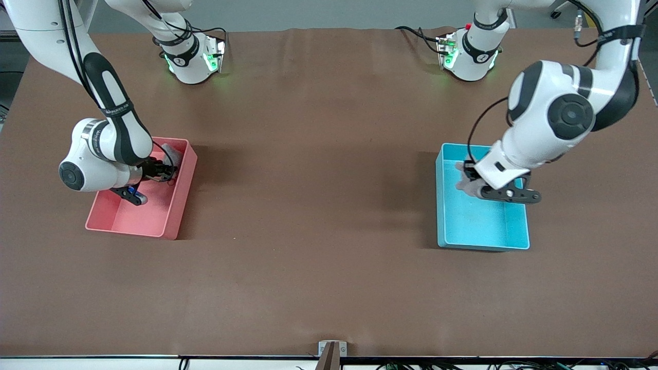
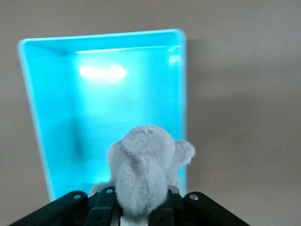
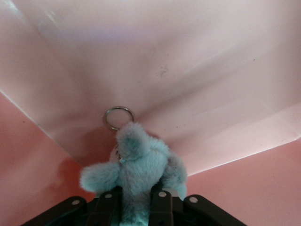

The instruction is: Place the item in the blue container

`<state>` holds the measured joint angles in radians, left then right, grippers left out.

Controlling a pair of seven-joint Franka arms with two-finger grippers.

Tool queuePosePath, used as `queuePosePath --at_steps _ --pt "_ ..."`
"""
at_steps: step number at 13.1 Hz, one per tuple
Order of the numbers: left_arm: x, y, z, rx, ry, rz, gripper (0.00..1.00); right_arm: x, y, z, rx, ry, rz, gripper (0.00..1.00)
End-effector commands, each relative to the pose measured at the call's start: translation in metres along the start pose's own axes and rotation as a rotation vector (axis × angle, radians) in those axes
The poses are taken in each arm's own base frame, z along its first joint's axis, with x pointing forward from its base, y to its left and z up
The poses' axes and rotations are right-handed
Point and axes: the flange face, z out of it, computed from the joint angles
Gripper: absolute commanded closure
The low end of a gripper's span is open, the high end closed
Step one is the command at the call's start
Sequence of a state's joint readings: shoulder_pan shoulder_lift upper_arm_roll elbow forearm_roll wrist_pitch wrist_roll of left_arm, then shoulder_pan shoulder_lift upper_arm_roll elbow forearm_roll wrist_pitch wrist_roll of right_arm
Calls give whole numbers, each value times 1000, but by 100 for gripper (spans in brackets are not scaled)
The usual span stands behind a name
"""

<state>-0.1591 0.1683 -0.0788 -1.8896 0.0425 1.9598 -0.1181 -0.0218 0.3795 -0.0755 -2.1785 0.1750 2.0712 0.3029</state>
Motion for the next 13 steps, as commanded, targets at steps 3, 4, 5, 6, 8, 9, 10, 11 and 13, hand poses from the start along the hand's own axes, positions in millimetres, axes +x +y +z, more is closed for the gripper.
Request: queuePosePath --at_steps 3,4,5,6,8,9,10,11,13 --pt "6 -42 39 49 -49 -38 77 17 0 -56 19 2 -84 99" --pt "8 -48 49 47 -63 -48 77 21 -1 -74 20 -11 -96 99" --pt "8 -51 58 45 -72 -53 77 23 -6 -99 21 -12 -105 98" --pt "7 -56 70 41 -68 -60 78 23 -11 -124 25 -9 -107 97" --pt "2 -56 95 34 -51 -58 78 11 -36 -164 17 -13 -109 97" --pt "1 -56 103 32 -50 -57 78 0 -55 -176 9 -9 -66 97" --pt "1 -62 116 28 -52 -65 78 -13 -81 -186 -1 12 -20 97" --pt "3 -69 125 24 -50 -72 78 -30 -112 -194 -11 41 17 97" --pt "7 -88 149 10 -50 -39 78 -72 -175 -195 -31 80 114 97"
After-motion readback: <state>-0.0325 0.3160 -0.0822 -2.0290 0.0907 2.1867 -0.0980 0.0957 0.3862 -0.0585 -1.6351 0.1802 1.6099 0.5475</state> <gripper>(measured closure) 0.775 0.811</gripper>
